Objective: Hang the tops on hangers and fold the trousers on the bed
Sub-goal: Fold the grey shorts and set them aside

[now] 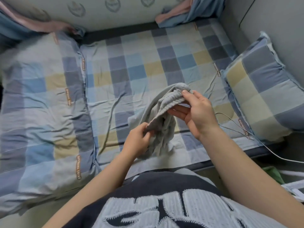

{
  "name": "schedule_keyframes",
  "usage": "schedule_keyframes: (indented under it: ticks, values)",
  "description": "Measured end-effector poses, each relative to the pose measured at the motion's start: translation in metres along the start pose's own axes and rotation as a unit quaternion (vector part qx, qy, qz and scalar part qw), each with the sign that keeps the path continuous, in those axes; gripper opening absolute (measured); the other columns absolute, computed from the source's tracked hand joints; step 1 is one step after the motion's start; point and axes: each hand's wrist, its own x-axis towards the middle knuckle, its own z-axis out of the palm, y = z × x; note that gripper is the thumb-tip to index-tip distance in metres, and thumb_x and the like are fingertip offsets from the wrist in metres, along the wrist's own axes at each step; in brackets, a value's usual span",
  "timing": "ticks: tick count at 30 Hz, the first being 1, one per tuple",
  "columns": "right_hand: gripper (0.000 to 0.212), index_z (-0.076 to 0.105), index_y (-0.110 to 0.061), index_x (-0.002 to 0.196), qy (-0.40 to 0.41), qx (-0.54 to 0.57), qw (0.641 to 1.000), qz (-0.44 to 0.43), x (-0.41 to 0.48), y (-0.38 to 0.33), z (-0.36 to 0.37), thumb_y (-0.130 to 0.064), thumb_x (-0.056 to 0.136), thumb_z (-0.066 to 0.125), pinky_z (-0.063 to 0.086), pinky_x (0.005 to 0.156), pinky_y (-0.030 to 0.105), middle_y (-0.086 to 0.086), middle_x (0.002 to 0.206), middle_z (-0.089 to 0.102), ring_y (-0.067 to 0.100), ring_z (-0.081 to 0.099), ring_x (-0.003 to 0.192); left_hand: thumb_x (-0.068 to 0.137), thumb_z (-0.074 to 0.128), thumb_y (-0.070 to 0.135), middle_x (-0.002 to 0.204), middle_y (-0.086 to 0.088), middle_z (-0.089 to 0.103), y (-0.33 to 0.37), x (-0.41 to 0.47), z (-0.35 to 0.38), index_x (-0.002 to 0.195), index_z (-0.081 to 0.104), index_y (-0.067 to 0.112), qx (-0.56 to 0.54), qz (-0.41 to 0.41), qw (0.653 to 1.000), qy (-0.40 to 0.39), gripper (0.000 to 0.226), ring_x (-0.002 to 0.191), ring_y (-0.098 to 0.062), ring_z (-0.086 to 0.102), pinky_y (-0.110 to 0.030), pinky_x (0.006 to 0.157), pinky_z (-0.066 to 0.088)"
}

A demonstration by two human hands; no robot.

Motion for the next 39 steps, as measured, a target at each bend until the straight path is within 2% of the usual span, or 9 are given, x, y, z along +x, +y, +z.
schedule_keyframes:
  ticks: [8, 12, 17, 19, 22, 24, 28, 34, 39]
  values:
    - [0.013, 0.063, -0.01, 0.103, 0.08, -0.015, 0.996, 0.031, -0.009, 0.012, -0.011, -0.018, 0.103, 0.053, 0.06, 0.063, 0.036, 0.012, 0.09, 0.074, 0.023, 0.074, 0.072, 0.093, 0.055, 0.034, 0.073, 0.019, 0.065, -0.005, -0.031, -0.072, 0.09, 0.063, 0.039, -0.054, 0.069, 0.983, 0.16, 0.01, 0.064, -0.001, 0.059, -0.03, 0.058, 0.044]
    - [0.032, 0.05, -0.015, 0.129, 0.097, -0.222, 0.969, 0.057, -0.009, 0.034, -0.019, -0.018, 0.099, 0.061, 0.049, 0.099, 0.049, 0.016, 0.134, 0.057, 0.029, 0.06, 0.114, 0.088, 0.064, 0.033, 0.075, 0.018, 0.068, 0.02, -0.041, -0.093, 0.092, 0.067, 0.034, -0.044, 0.13, 0.975, 0.176, 0.005, 0.068, -0.004, 0.062, -0.02, 0.06, 0.045]
    - [0.087, 0.03, -0.035, 0.153, -0.177, -0.512, 0.828, -0.141, -0.03, 0.055, 0.011, -0.037, 0.082, 0.08, 0.02, 0.121, 0.041, -0.004, 0.159, 0.026, 0.014, 0.022, 0.145, 0.089, 0.073, 0.018, 0.081, 0.018, 0.073, 0.05, -0.052, -0.103, 0.09, 0.074, 0.033, -0.012, 0.16, 0.979, 0.127, 0.015, 0.079, -0.002, 0.068, -0.029, 0.077, 0.056]
    - [0.081, 0.031, -0.041, 0.152, -0.243, -0.586, 0.757, -0.154, -0.029, 0.064, 0.027, -0.043, 0.084, 0.075, 0.02, 0.121, 0.049, -0.005, 0.162, 0.026, 0.019, 0.021, 0.149, 0.088, 0.072, 0.009, 0.083, 0.015, 0.075, 0.057, -0.058, -0.105, 0.091, 0.075, 0.031, -0.035, 0.161, 0.983, 0.079, 0.022, 0.081, -0.004, 0.071, -0.029, 0.078, 0.056]
    - [0.034, 0.06, -0.033, 0.124, -0.274, -0.598, 0.742, -0.131, -0.021, 0.069, 0.045, -0.028, 0.09, 0.064, 0.045, 0.094, 0.041, -0.003, 0.124, 0.063, 0.025, 0.056, 0.119, 0.084, 0.071, 0.002, 0.085, 0.01, 0.075, 0.061, -0.063, -0.113, 0.094, 0.074, 0.023, -0.059, 0.16, 0.983, 0.06, 0.023, 0.082, -0.007, 0.071, -0.026, 0.078, 0.055]
    - [0.014, 0.062, -0.025, 0.093, -0.248, -0.608, 0.739, -0.154, -0.016, 0.073, 0.05, -0.015, 0.09, 0.054, 0.044, 0.07, 0.035, 0.0, 0.094, 0.066, 0.03, 0.06, 0.093, 0.085, 0.072, 0.004, 0.085, 0.011, 0.071, 0.06, -0.063, -0.12, 0.094, 0.072, 0.025, -0.015, 0.159, 0.984, 0.078, 0.023, 0.08, -0.003, 0.066, -0.02, 0.074, 0.049]
    - [0.018, 0.055, -0.022, 0.078, -0.15, -0.649, 0.723, -0.181, -0.003, 0.074, 0.04, -0.006, 0.084, 0.049, 0.04, 0.06, 0.037, 0.006, 0.082, 0.065, 0.034, 0.057, 0.08, 0.083, 0.06, -0.005, 0.09, 0.007, 0.056, 0.041, -0.05, -0.131, 0.098, 0.07, 0.023, 0.11, 0.11, 0.978, 0.142, 0.033, 0.078, -0.007, 0.055, -0.021, 0.068, 0.041]
    - [0.016, 0.05, -0.018, 0.079, -0.047, -0.727, 0.666, -0.161, 0.024, 0.07, -0.008, -0.003, 0.081, 0.047, 0.039, 0.063, 0.036, 0.01, 0.092, 0.065, 0.036, 0.06, 0.087, 0.078, 0.051, -0.006, 0.103, -0.003, 0.052, -0.019, -0.034, -0.135, 0.095, 0.062, 0.019, 0.17, -0.047, 0.965, 0.193, 0.033, 0.092, -0.029, 0.058, -0.038, 0.076, 0.05]
    - [0.021, 0.055, -0.02, 0.085, 0.028, -0.735, 0.667, -0.116, 0.04, 0.065, -0.048, -0.002, 0.083, 0.045, 0.047, 0.069, 0.037, 0.009, 0.099, 0.067, 0.036, 0.062, 0.09, 0.081, 0.053, 0.0, 0.112, -0.008, 0.056, -0.072, -0.033, -0.135, 0.099, 0.064, 0.019, 0.175, -0.157, 0.952, 0.197, 0.029, 0.103, -0.031, 0.058, -0.04, 0.083, 0.051]
